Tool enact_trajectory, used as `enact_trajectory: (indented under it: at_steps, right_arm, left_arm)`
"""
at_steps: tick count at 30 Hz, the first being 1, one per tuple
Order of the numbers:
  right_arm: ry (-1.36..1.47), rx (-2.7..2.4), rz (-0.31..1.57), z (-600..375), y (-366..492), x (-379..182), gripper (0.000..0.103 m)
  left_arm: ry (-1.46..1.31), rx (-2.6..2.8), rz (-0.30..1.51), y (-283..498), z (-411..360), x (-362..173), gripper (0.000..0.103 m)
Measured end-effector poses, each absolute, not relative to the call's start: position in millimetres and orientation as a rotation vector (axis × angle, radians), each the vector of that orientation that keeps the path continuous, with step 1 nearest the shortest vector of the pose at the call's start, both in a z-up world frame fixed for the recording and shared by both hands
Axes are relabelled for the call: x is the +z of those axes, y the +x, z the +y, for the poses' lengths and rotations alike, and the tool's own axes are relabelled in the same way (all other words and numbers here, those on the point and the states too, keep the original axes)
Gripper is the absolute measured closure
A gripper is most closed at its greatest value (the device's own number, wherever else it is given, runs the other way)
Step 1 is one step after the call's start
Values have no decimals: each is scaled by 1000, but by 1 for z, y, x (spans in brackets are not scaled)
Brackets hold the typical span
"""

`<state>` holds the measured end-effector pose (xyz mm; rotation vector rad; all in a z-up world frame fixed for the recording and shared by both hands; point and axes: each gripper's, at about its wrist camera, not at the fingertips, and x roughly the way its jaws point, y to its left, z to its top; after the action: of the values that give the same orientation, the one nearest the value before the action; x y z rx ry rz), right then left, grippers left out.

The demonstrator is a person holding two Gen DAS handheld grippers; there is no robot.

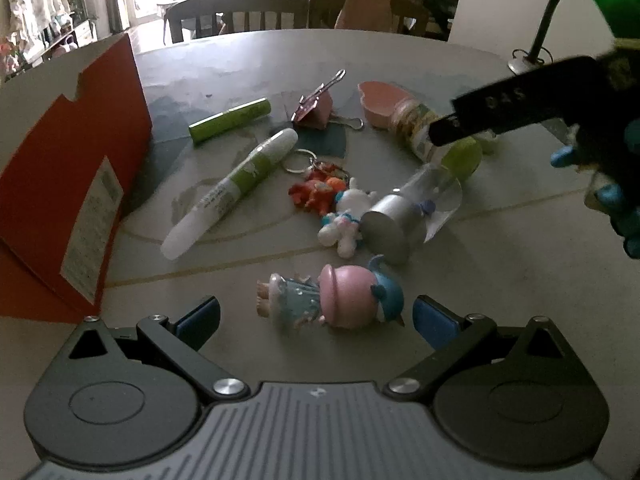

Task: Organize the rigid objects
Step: 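Grasp the pink pig figurine with the left gripper while the right gripper grasps the green-capped jar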

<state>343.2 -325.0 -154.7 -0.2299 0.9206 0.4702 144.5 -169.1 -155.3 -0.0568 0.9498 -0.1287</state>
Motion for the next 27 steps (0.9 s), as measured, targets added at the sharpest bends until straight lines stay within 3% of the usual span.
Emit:
enact_trajectory:
  at_steps: [9,17,20,27]
  right_arm:
    - [-259,487,940,-311,351,-167,35]
    - [-249,494,967,-309,357,-172,53]
    - [-248,496,970,-309,357,-172,60]
    - [-231,489,977,-310,356,-170,61]
  left_arm:
    - [-52,-122,952,147,-173,-160,1]
    - [-43,-131,934,148,-176,-155,24]
    - [-48,-131,938,149,-175,-155,25]
    - [-48,-133,945,148,-175,-154,25]
